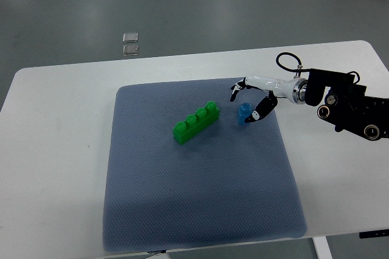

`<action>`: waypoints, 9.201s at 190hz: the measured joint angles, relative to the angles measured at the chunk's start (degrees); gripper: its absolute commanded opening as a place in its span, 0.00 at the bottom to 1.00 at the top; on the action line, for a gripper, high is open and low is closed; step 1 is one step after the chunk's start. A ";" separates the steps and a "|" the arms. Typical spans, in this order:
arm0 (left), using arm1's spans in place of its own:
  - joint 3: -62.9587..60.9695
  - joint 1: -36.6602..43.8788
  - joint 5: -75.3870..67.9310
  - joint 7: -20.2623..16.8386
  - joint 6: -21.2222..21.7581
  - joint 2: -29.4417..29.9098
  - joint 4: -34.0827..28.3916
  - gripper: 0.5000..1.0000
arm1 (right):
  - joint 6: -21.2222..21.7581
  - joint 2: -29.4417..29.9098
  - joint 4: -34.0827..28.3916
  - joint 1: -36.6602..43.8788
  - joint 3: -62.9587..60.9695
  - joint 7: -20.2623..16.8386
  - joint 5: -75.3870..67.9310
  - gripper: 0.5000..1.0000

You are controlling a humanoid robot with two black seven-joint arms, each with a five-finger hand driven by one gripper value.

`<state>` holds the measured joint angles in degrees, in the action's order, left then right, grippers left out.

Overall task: Stack blue block on green block with right hand
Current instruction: 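Close the right hand fingers around the blue block, then lift the blue block and carry it over the green block, then lower the blue block onto the green block's studs and press, then open the right hand and lift it away from the stack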

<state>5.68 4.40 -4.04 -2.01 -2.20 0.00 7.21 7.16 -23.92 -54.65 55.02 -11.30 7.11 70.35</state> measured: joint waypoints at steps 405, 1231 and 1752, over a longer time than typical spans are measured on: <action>0.01 0.00 0.00 -0.02 0.00 0.00 0.00 1.00 | -0.04 0.28 -0.21 -0.14 1.37 0.72 8.16 0.30; 0.03 0.00 0.00 -0.01 0.00 0.00 0.01 1.00 | -10.50 11.26 6.54 10.05 11.76 16.52 30.60 0.19; 0.03 0.00 0.00 -0.01 0.00 0.00 0.00 1.00 | 7.36 4.42 11.58 0.26 -5.39 -1.41 -77.34 0.81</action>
<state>5.71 4.39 -4.04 -2.02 -2.20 0.00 7.21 14.52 -19.50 -43.07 55.28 -16.69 5.70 -6.99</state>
